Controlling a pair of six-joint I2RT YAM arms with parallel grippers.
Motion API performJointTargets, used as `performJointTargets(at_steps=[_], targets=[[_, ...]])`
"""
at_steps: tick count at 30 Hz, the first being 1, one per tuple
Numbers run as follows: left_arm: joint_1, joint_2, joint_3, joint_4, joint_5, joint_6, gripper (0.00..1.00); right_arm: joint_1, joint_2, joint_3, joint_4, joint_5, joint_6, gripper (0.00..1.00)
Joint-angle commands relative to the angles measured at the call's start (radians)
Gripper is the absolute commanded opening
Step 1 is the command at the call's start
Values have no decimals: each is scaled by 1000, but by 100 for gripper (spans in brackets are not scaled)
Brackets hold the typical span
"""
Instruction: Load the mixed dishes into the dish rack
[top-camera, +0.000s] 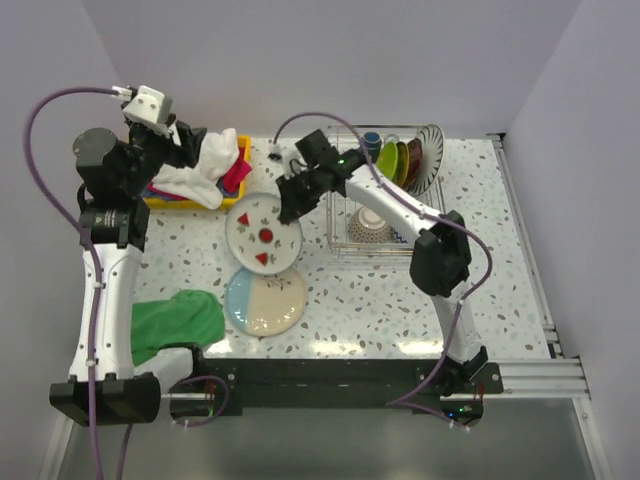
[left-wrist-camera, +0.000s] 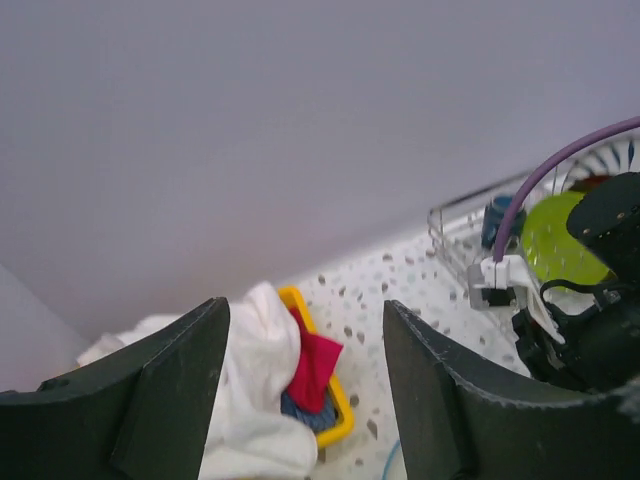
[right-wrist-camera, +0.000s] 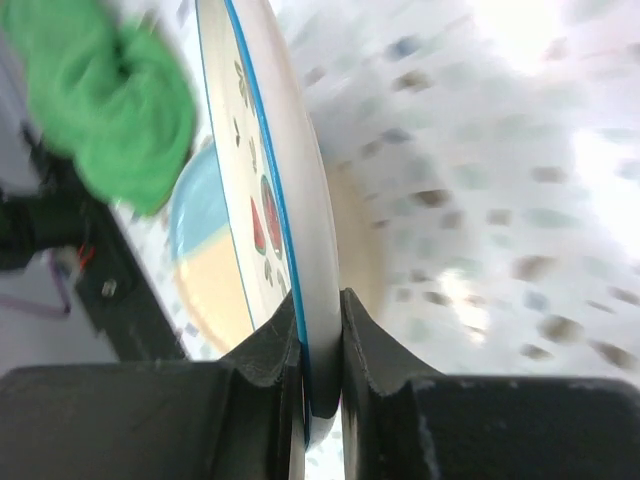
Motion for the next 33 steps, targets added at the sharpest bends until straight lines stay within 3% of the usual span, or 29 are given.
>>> performJointTargets(at_steps=[1, 8, 15, 25, 33], targets=[[6, -8, -22, 149, -45, -160, 68, -110, -201, 141, 114, 288, 162, 0], [6, -39, -159, 180, 7, -209, 66, -156, -275, 152, 192, 838, 193, 0], [6, -36, -174, 186, 44, -231, 66, -167, -266, 130, 175, 1127, 210, 0], [6, -57, -211, 177, 56, -232, 65, -168, -270, 92, 157, 1299, 254, 0], [4, -68, -234, 175, 57, -234, 65, -170, -272, 46, 117, 1310, 292, 0]])
